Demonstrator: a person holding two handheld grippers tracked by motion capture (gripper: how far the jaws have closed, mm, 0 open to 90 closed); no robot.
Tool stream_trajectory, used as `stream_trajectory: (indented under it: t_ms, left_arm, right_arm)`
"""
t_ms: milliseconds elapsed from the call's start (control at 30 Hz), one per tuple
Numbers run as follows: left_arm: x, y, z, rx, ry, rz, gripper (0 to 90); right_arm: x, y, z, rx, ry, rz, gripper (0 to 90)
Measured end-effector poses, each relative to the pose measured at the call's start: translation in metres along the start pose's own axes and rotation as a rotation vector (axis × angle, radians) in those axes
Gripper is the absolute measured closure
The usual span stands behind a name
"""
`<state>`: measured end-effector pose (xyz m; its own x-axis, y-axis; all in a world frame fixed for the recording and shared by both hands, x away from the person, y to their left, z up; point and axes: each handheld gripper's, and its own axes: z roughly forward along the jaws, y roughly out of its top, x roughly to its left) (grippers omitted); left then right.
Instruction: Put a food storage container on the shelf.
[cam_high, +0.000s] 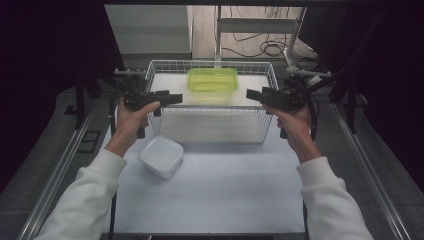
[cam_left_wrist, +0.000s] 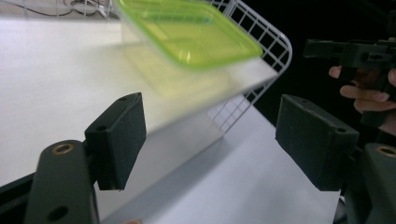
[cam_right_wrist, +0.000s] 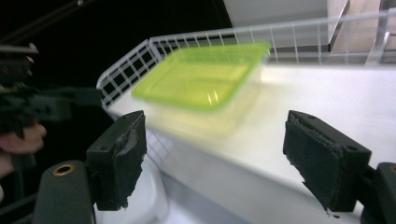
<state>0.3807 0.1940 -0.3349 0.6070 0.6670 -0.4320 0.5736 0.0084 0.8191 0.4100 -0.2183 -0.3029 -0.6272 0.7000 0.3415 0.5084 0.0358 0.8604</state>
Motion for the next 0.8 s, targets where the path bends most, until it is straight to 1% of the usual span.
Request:
stream_trajectory:
  t_ms: [100, 167, 233, 267, 333, 433, 533, 600, 633, 667, 700, 733, 767, 800]
  left_arm:
    - [-0.006, -0.02, -0.011, 0.007, 0.012, 0.01, 24.1]
    - [-0.009, -0.033, -0.017, 0.015, 0.028, 0.022, 24.2]
    - [-0.01, -0.047, -0.02, 0.027, 0.047, 0.035, 24.3]
    - [-0.009, -0.055, -0.021, 0.036, 0.049, 0.031, 24.4]
    - [-0.008, -0.07, -0.023, 0.06, 0.047, 0.023, 24.3]
    - [-0.008, -0.092, -0.024, 0.097, 0.049, 0.024, 24.6]
    - [-0.01, -0.112, -0.025, 0.14, 0.041, 0.027, 24.7]
    - [-0.01, -0.124, -0.025, 0.16, 0.043, 0.035, 24.8]
    - [-0.009, -0.13, -0.025, 0.169, 0.049, 0.04, 24.8]
    - [-0.008, -0.136, -0.024, 0.178, 0.058, 0.039, 24.8]
    - [-0.007, -0.144, -0.022, 0.208, 0.062, 0.034, 24.9]
    - [-0.005, -0.147, -0.02, 0.226, 0.064, 0.033, 24.7]
    - [-0.003, -0.152, -0.019, 0.239, 0.069, 0.029, 24.6]
    - [-0.002, -0.156, -0.017, 0.246, 0.071, 0.021, 24.8]
  right_arm:
    - [-0.003, -0.022, -0.015, 0.015, 0.001, -0.026, 21.9]
    - [-0.004, -0.037, -0.023, 0.04, 0.004, -0.045, 22.0]
    - [-0.006, -0.052, -0.03, 0.066, -0.006, -0.068, 22.2]
    - [-0.007, -0.059, -0.033, 0.07, -0.007, -0.065, 22.5]
    - [-0.009, -0.072, -0.039, 0.073, 0.004, -0.051, 23.2]
    - [-0.009, -0.092, -0.045, 0.096, 0.003, -0.047, 23.9]
    - [-0.008, -0.113, -0.047, 0.136, -0.002, -0.049, 24.2]
    - [-0.006, -0.126, -0.046, 0.16, 0.001, -0.053, 24.5]
    - [-0.004, -0.133, -0.045, 0.174, 0.005, -0.044, 24.5]
    - [-0.003, -0.14, -0.043, 0.188, 0.008, -0.046, 24.5]
    - [-0.002, -0.147, -0.041, 0.2, 0.005, -0.042, 24.5]
    - [-0.001, -0.154, -0.038, 0.215, 0.01, -0.044, 24.4]
    - [0.0, -0.159, -0.036, 0.221, 0.01, -0.043, 24.5]
    - [0.0, -0.165, -0.034, 0.239, 0.012, -0.043, 24.4]
